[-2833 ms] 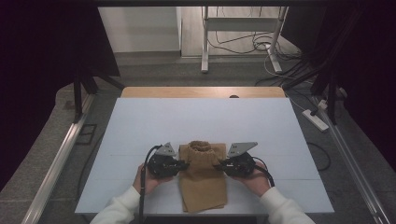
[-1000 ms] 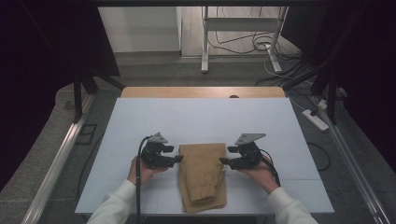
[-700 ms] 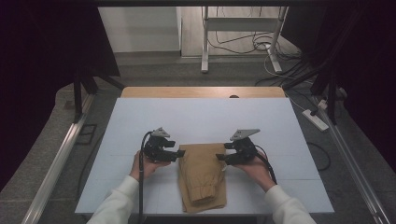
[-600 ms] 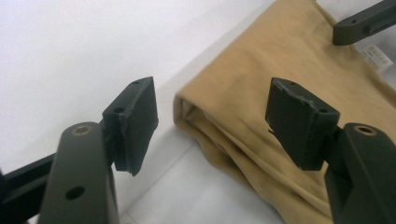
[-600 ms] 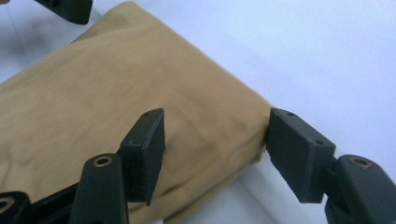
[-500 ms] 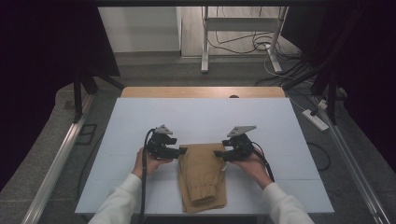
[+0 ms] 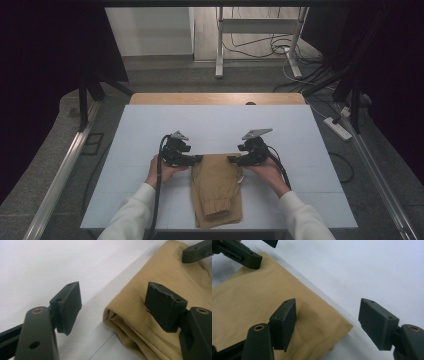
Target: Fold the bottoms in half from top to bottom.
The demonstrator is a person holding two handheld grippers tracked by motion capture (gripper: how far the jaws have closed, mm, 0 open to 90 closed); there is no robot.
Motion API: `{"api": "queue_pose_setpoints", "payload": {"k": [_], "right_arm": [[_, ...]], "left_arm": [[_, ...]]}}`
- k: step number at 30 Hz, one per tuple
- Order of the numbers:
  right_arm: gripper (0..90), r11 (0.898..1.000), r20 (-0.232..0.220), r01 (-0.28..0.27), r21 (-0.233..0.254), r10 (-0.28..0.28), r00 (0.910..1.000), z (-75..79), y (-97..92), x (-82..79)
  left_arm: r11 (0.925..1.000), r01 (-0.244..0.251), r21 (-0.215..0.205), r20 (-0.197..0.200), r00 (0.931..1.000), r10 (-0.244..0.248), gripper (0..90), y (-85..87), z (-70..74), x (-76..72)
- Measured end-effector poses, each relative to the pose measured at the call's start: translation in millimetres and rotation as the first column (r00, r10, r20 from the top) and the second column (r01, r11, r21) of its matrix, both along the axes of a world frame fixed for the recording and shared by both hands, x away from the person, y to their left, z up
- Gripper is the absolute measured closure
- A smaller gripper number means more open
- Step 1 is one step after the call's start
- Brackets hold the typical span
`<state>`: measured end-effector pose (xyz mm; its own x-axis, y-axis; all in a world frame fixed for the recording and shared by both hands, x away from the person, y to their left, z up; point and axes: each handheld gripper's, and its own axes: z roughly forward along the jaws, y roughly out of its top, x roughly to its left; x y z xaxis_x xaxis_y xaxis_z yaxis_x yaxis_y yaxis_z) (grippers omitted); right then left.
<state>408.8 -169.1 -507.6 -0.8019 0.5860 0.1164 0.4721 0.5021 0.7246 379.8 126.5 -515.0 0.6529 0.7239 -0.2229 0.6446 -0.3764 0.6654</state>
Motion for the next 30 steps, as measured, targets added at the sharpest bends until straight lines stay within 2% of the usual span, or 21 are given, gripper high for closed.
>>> {"api": "queue_pose_setpoints", "payload": {"k": [6,10,15,18,22,26,30], "right_arm": [[27.2,1.0,-0.044,-0.003,-0.007,0.002,0.999,-7.4,1.3,6.2],[25.0,1.0,-0.081,-0.007,-0.01,0.006,0.9967,-11.4,0.6,8.6],[24.5,0.999,-0.106,-0.027,-0.025,0.025,0.9941,-16.2,4.2,8.5],[24.4,0.999,-0.097,-0.032,-0.037,0.028,0.9949,-16.8,6.4,7.3],[25.9,0.999,-0.108,-0.038,-0.025,0.035,0.9935,-17.1,7.4,6.3],[34.9,0.998,-0.12,-0.066,-0.016,0.064,0.9907,-16.7,9.0,4.2],[46.7,0.996,-0.125,-0.09,-0.011,0.088,0.9883,-16.8,10.3,2.6]], "left_arm": [[0.9999,-0.015,0.002,-0.028,0.9995,0.015,24.7,1.6,-5.3,3.7],[0.9998,-0.002,0.019,-0.05,0.9987,0.003,22.1,-0.1,-8.6,5.3],[0.9992,0.01,0.039,-0.084,0.9965,-0.007,18.8,-3.0,-14.4,6.8],[0.9991,0.006,0.042,-0.089,0.996,-0.002,17.0,-3.4,-17.6,7.4],[0.9994,0.005,0.033,-0.089,0.996,-0.002,17.4,-2.3,-18.6,6.8],[0.9997,0.025,0.005,-0.092,0.9955,-0.025,27.0,-0.9,-18.9,3.6],[0.9979,0.056,-0.031,-0.113,0.9918,-0.059,49.6,-1.9,-19.6,0.8]]}}
